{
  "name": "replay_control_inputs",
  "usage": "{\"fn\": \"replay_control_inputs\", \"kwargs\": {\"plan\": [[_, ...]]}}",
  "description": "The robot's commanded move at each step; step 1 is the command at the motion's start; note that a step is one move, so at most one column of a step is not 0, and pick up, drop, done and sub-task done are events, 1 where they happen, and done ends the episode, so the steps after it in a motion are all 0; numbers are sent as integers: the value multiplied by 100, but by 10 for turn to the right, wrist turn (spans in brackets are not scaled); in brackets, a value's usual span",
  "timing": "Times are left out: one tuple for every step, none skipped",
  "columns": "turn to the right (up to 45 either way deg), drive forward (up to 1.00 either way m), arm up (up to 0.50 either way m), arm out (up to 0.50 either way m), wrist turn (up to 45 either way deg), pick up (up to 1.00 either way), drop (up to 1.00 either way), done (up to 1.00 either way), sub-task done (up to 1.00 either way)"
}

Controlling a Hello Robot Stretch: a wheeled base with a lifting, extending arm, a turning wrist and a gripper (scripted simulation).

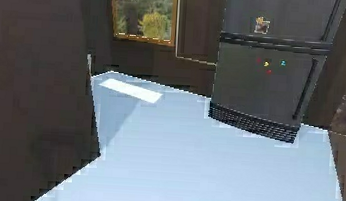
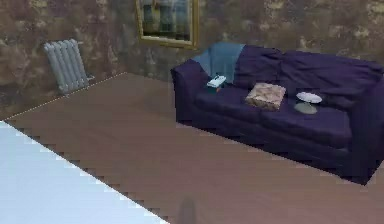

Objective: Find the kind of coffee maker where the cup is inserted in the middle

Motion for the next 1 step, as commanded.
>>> {"fn": "replay_control_inputs", "kwargs": {"plan": [[-450,0,0,0,0,0,0,0,0]]}}
